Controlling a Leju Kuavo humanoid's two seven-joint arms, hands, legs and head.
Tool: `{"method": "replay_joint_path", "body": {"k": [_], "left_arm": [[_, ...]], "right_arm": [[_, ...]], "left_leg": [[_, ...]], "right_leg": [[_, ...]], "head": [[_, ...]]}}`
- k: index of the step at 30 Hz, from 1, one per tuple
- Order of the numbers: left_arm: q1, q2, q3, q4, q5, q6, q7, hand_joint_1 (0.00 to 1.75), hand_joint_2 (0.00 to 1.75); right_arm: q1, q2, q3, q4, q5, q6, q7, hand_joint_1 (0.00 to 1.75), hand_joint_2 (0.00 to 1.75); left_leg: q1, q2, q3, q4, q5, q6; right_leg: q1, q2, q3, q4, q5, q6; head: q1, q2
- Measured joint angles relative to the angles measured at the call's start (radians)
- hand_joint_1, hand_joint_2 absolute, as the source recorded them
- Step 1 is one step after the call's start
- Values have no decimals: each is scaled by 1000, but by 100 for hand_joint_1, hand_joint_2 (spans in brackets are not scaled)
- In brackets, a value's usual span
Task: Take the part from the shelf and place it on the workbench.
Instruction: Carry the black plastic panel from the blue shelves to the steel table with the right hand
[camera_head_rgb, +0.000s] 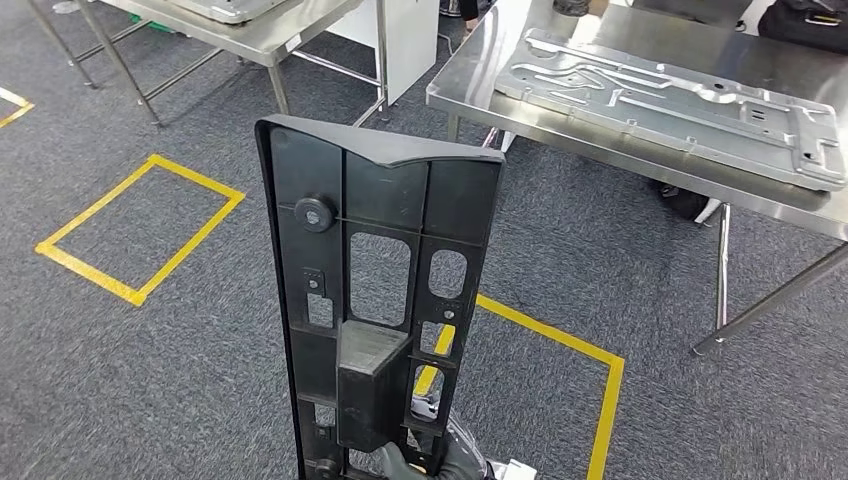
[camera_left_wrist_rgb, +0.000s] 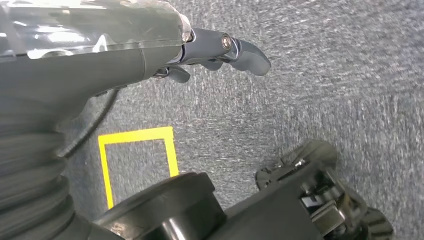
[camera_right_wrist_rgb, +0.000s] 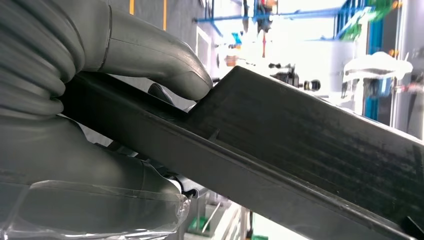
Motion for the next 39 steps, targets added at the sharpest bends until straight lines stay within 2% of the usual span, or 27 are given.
{"method": "replay_joint_path", "body": {"k": [1, 2, 4, 5, 6, 8, 10, 11, 12, 13, 14, 15, 16, 17, 19, 21, 22, 23, 24, 26, 28, 29, 30, 34, 35, 38, 39], "left_arm": [[0, 0, 0, 0, 0, 0, 0, 0, 175], [0, 0, 0, 0, 0, 0, 0, 0, 175], [-1, -1, 0, 0, 0, 0, 0, 0, 175], [-1, -1, 0, 0, 0, 0, 0, 0, 175], [-1, 0, 0, 0, 0, 0, 0, 0, 175], [-4, 0, 0, 0, 0, 0, -1, 0, 175], [-7, 0, 0, 0, 0, 0, -2, 0, 175], [-7, 0, 0, 0, 0, 0, -3, 0, 175], [-6, 0, 0, 0, 0, 0, -3, 0, 175], [-3, 0, 0, 0, 0, 0, -3, 0, 175], [-1, 0, 0, 0, 1, 0, -3, 0, 175], [0, 0, 0, 0, 1, 0, -4, 0, 175], [0, 0, 0, 0, 1, 0, -4, 0, 175], [-1, 0, 0, 0, 1, 0, -4, 0, 175], [0, 2, 0, 0, 1, 0, -3, 0, 175], [0, 4, 0, 0, 1, 0, -3, 0, 175], [0, 5, 0, 0, 1, 0, -3, 0, 175], [-1, 4, 0, 0, 1, -1, -3, 0, 175], [-2, 3, 0, 0, 2, -1, -2, 0, 175], [-4, 0, 0, 0, 2, -1, -3, 0, 175], [-2, -1, 0, 0, 2, -1, -3, 0, 175], [0, -1, 0, 0, 2, -1, -3, 0, 175], [1, -1, 0, 0, 2, -1, -3, 0, 175], [1, -1, 0, 0, 2, -1, -3, 0, 175], [1, 0, 0, 0, 2, -1, -3, 0, 175], [-2, 0, 0, 0, 2, 0, -2, 0, 175], [-4, 0, 0, 0, 2, 0, -2, 0, 175]], "right_arm": [[0, 0, 0, 0, 0, 0, 0, 175, 175], [0, 0, 0, 0, 0, 0, 0, 175, 175], [-1, 0, 0, 0, 0, 0, 0, 175, 175], [-2, 0, 0, 0, 0, 0, 0, 175, 175], [-2, 0, 0, 0, 0, 0, 0, 175, 175], [-1, 0, 0, 0, 0, 0, 0, 175, 175], [-1, 0, 0, -1, 0, 0, 0, 175, 175], [-1, 0, 1, -1, -1, 0, -1, 175, 175], [-2, 0, 1, -1, -1, 0, -1, 175, 175], [-2, 0, 1, 0, -1, -1, -1, 175, 175], [-1, 1, 2, 0, -2, -1, -1, 175, 175], [0, 0, 2, 0, -2, -1, -1, 175, 175], [0, 0, 2, 0, -2, -1, -1, 175, 175], [0, 0, 2, 0, -2, -1, -1, 175, 175], [0, 0, 2, 0, -2, -1, -1, 175, 175], [-1, 1, 2, 0, -1, -1, -1, 175, 175], [-1, 1, 2, 0, -1, 0, -1, 175, 175], [0, 1, 2, 0, -1, 0, -1, 175, 175], [0, 0, 2, 0, -1, 0, -1, 175, 175], [-1, 0, 2, -1, -2, 0, -1, 175, 175], [-3, 0, 2, -1, -2, 0, -1, 175, 175], [-3, 0, 2, -1, -2, 0, -1, 175, 175], [-2, 0, 2, -1, -2, 0, -1, 175, 175], [-2, 0, 2, -1, -2, 0, -1, 175, 175], [-2, -1, 2, -1, -2, 0, -1, 175, 175], [-4, -2, 2, -1, -3, 1, -1, 175, 175], [-5, -2, 2, -1, -3, 2, -1, 175, 175]], "left_leg": [[0, 13, 2, 1, -2, -2], [0, 24, 5, 1, -5, -4], [-3, 43, 12, 4, -13, -13], [-5, 51, 16, 5, -18, -19], [-7, 58, 19, 6, -22, -26], [-7, 73, 26, 4, -27, -39], [-2, 48, 24, 26, -47, -50], [0, 23, 8, 67, -73, -54], [1, -3, -20, 128, -107, -56], [2, -17, -56, 203, -142, -58], [2, -23, -91, 269, -165, -58], [2, -24, -113, 306, -167, -58], [2, -25, -116, 302, -148, -56], [2, -29, -100, 257, -111, -53], [3, -70, -43, 111, -34, -45], [2, -110, -10, 28, -9, -36], [1, -113, -8, 22, -13, -32], [1, -104, -6, 20, -11, -27], [2, -93, -5, 16, -9, -21], [6, -67, 0, 7, -5, -7], [3, -42, 2, 4, -6, 2], [1, -34, 2, 5, -6, 3], [1, -29, 2, 5, -7, 4], [0, -27, 2, 5, -7, 4], [-1, -15, 3, 5, -9, 4], [-11, 58, 26, 4, -29, -18], [-12, 69, 33, 5, -36, -28]], "right_leg": [[-2, -4, 9, -20, 21, 2], [-3, -14, 41, -81, 56, 2], [0, -57, 119, -230, 114, -6], [3, -72, 143, -277, 127, -12], [7, -80, 151, -296, 128, -18], [9, -58, 150, -298, 128, -30], [5, -36, 154, -305, 132, -42], [1, -25, 157, -308, 134, -48], [1, -14, 158, -309, 134, -52], [2, -2, 158, -308, 133, -55], [4, 12, 159, -307, 132, -56], [5, 26, 159, -306, 132, -56], [6, 41, 161, -305, 131, -56], [6, 56, 163, -304, 130, -55], [6, 84, 166, -301, 126, -50], [4, 107, 160, -298, 126, -39], [2, 116, 156, -298, 127, -32], [1, 126, 153, -299, 129, -24], [0, 123, 151, -298, 128, -18], [4, 75, 128, -251, 98, -10], [4, 17, 73, -139, 39, -6], [3, 7, 49, -94, 18, -4], [2, 3, 36, -68, 7, -3], [2, 3, 30, -57, 3, -3], [1, 0, 29, -57, 15, -2], [13, -42, 123, -243, 112, -23], [14, -47, 157, -306, 133, -33]], "head": [[0, 0], [0, 0], [0, 0], [0, 0], [0, 0], [0, 0], [0, 0], [0, 0], [0, 0], [0, 0], [0, 0], [0, 0], [0, 0], [0, 0], [0, 0], [0, 0], [0, 0], [0, 0], [0, 0], [0, 0], [0, 0], [0, 0], [0, 0], [0, 0], [0, 0], [0, 0], [0, 0]]}}
